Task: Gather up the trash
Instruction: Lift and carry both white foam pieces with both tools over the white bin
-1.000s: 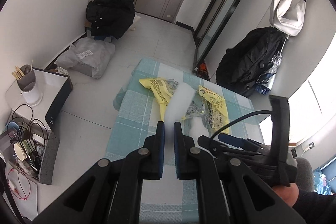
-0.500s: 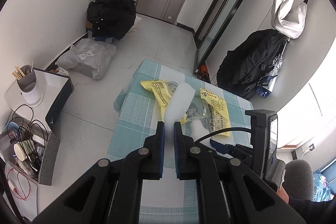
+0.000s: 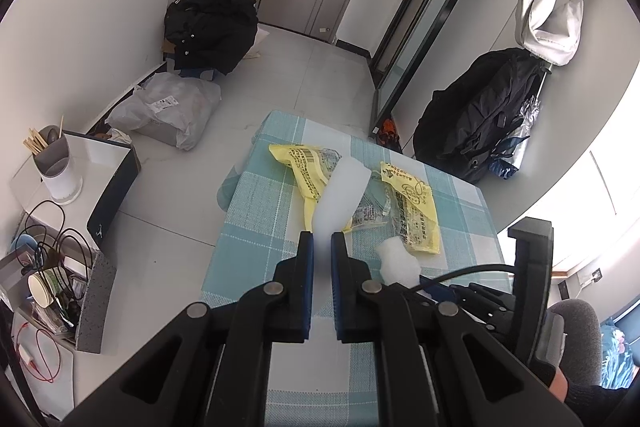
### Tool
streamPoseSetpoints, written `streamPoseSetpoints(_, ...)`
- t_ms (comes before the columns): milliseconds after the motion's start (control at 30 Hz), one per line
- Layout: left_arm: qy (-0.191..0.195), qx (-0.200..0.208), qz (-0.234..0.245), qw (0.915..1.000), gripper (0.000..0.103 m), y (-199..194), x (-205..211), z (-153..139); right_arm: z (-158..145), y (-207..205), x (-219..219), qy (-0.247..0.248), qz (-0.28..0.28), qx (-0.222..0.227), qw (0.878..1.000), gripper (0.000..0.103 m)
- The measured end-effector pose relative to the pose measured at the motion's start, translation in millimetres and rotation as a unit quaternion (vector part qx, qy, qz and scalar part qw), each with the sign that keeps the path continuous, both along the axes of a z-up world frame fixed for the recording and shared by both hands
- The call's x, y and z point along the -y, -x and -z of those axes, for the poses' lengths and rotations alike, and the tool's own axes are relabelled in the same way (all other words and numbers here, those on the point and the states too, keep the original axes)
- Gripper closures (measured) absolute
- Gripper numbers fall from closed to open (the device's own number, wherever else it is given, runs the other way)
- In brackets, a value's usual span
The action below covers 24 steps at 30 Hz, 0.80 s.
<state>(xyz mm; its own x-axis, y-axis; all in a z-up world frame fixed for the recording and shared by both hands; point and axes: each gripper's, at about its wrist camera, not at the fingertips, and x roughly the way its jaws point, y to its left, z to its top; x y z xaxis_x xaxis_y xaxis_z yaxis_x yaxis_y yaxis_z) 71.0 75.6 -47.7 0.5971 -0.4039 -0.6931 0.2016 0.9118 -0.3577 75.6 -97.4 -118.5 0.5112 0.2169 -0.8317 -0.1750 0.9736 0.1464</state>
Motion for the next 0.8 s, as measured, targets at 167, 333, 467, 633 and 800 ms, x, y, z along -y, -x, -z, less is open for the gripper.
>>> streamPoseSetpoints(167, -0.008, -0.007, 0.007, 0.9999, 0.099, 0.4, 4.4, 4.0, -4.2, 13.5, 7.7, -0.01, 0.001, 0.002, 1.0, 0.073)
streamPoseSetpoints(333, -0.015, -0.01, 0.01, 0.9998, 0.099, 2.4, 6.4, 7.0, -8.2, 28.7, 14.0, -0.015, -0.002, 0.006, 1.0, 0.073)
streamPoseSetpoints(467, -0.022, -0.014, 0.013, 0.9996, 0.099, 3.4, 8.8, 9.7, -11.5, 38.9, 21.0, -0.021, -0.002, 0.009, 1.0, 0.073)
streamPoseSetpoints(633, -0.018, -0.022, 0.017, 0.9995, 0.099, 5.1, 10.4, 12.1, -18.1, 45.9, 30.8, -0.025, 0.002, 0.016, 1.0, 0.073)
streamPoseSetpoints(800, -0.027, -0.026, 0.028, 0.9989, 0.099, 8.6, 18.5, 15.6, -23.1, 51.0, 42.3, -0.034, 0.011, 0.022, 0.999, 0.073)
